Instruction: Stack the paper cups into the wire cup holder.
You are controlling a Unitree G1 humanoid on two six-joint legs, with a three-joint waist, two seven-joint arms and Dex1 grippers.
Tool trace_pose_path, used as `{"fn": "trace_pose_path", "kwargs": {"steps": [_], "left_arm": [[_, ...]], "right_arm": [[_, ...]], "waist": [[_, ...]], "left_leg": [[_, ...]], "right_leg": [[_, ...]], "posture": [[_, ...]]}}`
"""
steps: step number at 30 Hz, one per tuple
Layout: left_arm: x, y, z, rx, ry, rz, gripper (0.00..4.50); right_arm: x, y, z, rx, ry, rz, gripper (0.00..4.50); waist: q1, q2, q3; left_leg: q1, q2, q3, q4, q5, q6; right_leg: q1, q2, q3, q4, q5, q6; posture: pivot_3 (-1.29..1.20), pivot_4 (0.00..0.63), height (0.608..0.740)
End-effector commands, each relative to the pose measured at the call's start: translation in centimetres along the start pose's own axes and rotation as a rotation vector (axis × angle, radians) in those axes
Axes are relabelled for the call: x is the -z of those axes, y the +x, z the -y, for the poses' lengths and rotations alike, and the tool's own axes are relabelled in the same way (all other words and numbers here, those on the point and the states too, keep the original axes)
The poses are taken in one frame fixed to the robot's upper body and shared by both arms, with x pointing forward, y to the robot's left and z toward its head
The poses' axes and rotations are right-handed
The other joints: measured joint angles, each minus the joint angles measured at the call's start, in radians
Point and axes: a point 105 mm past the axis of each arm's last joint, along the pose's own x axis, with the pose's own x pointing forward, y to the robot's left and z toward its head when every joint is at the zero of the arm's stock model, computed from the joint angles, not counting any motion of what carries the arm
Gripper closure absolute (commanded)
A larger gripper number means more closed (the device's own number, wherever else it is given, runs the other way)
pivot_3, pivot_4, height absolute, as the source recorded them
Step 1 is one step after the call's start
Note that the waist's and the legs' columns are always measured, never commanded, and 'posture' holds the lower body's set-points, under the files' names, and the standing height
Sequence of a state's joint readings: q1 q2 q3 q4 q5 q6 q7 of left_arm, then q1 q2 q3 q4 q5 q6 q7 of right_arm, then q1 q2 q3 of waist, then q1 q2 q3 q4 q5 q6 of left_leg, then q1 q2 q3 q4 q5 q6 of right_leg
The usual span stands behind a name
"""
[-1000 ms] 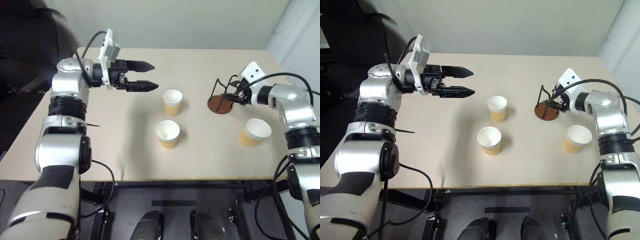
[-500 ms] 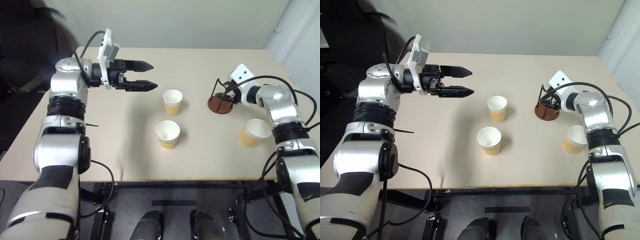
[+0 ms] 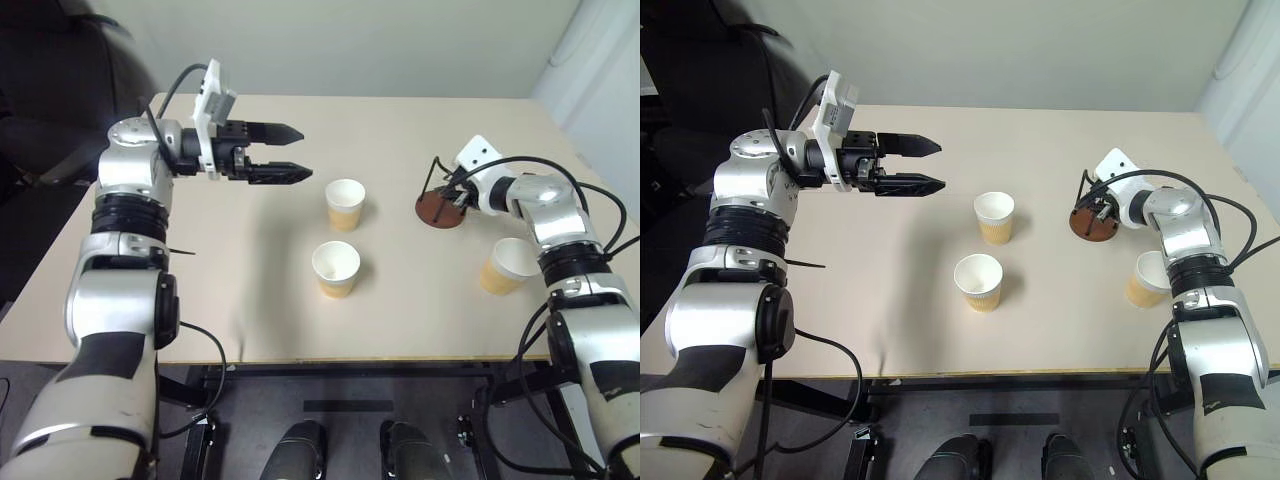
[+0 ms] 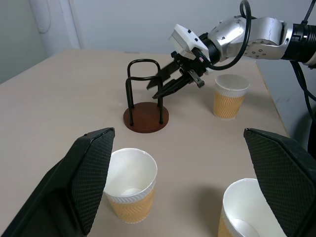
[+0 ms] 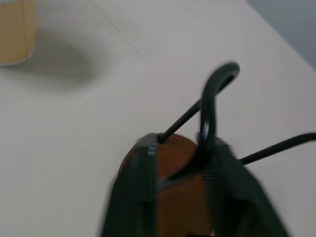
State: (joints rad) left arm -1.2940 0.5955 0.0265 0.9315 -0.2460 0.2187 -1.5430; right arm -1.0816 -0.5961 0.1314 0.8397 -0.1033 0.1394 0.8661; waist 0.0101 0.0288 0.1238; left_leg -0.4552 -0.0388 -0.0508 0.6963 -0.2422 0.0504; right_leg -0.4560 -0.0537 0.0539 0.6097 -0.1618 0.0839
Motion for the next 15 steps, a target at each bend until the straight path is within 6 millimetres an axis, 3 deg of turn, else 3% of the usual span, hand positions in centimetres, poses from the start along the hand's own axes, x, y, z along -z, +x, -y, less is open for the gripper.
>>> {"fn": "trace_pose_path", "kwargs": {"steps": [1, 11, 15], "left_arm": [[-1.7, -0.1, 0.0, 0.002, 0.058, 0.019, 0.00], [-1.6, 0.5, 0.0, 0.026, 0.058, 0.009, 0.00], [-1.7, 0.7, 0.0, 0.030, 0.059, 0.007, 0.00]], "right_arm": [[-1.9, -1.6, 0.4, -0.050, 0.000, 0.062, 4.47], [-5.0, -5.9, -4.8, -0.397, 0.038, 0.138, 4.47], [-5.5, -6.7, -6.6, -0.467, 0.026, 0.133, 4.47]], "waist": [[0.000, 0.000, 0.000], [0.000, 0.000, 0.000], [-0.002, 0.000, 0.000]], "left_leg": [[0.000, 0.000, 0.000, 0.000, 0.000, 0.000], [-0.001, 0.000, 0.000, 0.000, 0.000, 0.000], [0.000, 0.001, 0.001, 0.000, 0.000, 0.000]], "right_leg": [[0.000, 0.000, 0.000, 0.000, 0.000, 0.000], [0.000, 0.000, 0.000, -0.001, -0.001, -0.002], [0.000, 0.001, 0.000, 0.000, -0.001, -0.002]], "posture": [[0.00, 0.150, 0.740], [0.00, 0.150, 0.740], [0.00, 0.150, 0.740]]}}
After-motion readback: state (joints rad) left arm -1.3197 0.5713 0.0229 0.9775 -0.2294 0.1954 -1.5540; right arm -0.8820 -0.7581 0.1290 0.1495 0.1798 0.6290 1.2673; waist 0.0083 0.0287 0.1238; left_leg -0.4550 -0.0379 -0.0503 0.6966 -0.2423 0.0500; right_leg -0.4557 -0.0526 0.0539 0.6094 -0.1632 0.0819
